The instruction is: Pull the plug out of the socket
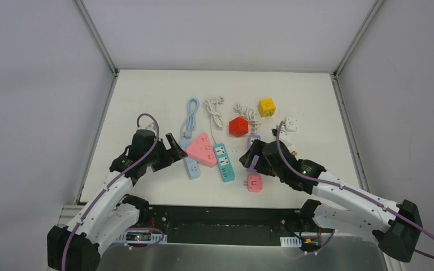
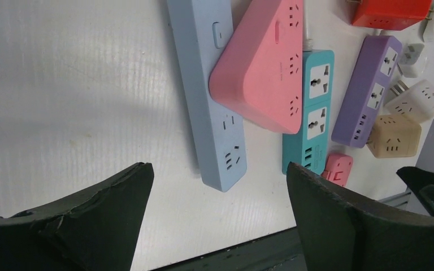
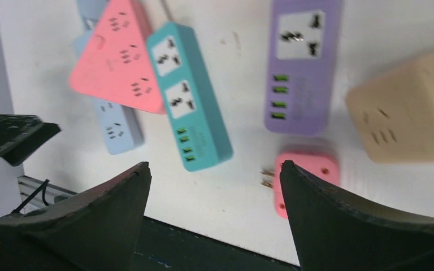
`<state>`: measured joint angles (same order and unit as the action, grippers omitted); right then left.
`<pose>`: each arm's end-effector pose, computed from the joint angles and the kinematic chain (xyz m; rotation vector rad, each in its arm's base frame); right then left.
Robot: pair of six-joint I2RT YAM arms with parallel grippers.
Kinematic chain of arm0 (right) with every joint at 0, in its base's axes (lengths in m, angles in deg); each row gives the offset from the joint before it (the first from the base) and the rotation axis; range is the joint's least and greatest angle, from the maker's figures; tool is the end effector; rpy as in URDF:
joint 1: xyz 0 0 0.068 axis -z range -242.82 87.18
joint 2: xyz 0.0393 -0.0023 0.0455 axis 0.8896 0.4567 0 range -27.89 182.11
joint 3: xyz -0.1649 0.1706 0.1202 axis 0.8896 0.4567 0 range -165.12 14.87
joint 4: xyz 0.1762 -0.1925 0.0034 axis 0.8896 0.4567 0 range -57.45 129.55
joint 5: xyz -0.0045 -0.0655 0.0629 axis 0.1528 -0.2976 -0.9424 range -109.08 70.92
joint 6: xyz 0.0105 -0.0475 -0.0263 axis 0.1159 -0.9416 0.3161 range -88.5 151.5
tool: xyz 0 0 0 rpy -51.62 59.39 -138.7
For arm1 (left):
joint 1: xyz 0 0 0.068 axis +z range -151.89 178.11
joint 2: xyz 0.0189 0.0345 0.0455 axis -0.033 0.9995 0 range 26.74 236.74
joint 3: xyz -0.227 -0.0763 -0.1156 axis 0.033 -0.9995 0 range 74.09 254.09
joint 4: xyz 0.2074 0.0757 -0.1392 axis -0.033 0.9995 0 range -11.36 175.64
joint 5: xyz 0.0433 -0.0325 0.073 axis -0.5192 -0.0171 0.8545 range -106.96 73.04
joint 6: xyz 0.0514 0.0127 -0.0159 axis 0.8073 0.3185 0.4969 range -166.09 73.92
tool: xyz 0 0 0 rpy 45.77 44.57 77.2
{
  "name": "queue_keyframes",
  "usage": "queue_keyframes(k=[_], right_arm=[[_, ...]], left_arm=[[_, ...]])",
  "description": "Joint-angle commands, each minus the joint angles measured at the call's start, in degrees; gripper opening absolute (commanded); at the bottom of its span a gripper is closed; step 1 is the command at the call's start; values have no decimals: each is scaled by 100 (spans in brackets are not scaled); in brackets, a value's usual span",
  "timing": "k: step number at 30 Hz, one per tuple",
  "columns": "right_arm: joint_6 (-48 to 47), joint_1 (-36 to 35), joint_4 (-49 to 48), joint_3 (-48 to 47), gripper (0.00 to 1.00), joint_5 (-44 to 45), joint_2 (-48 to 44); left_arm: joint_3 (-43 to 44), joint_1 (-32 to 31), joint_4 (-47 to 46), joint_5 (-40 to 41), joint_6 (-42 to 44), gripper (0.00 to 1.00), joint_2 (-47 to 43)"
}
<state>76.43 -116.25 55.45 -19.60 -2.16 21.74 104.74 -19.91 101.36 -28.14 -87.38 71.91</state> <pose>0.1231 0.1475 0.2354 -0.0040 2.2730 0.6154 0.1679 -0.0623 0.2253 -0.3575 2.2945 -0.7664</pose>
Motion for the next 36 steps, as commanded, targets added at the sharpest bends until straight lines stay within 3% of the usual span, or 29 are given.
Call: queue_keyframes(k=[1, 5, 7, 11, 15, 20, 25, 29, 36], right_arm=[[-935, 30, -1080, -643, 87, -196, 771], [-970, 112, -1730, -1063, 84, -328, 1810], [-825, 201, -1988, -1247, 72, -929, 2333], [-594, 290, -2632, -1537, 58, -1743, 3184], [-402, 302, -3193, -1631, 47, -2344, 3656], [-249, 303, -3235, -1802, 40, -2543, 4017], [-246, 306, -2445, -2090, 38, -2419, 4348], [-261, 278, -2379, -1961, 40, -2515, 4348], [-265, 239, -2509, -1800, 55, -2660, 4311]], left_arm=[[-84, -67, -467, -61, -109, 88, 189], [-79, -123, -773, -308, -227, 77, 654], [-40, -195, -819, -370, -269, 74, 949], [-16, -310, -816, -312, -374, 66, 1359], [-102, -349, -1077, -453, -466, 59, 1620], [-145, -351, -1086, -535, -398, 44, 1993], [-123, -360, -529, -68, -332, 36, 2299], [-261, -360, -278, 260, -349, 33, 2422], [-301, -360, -70, 540, -330, 30, 2403]])
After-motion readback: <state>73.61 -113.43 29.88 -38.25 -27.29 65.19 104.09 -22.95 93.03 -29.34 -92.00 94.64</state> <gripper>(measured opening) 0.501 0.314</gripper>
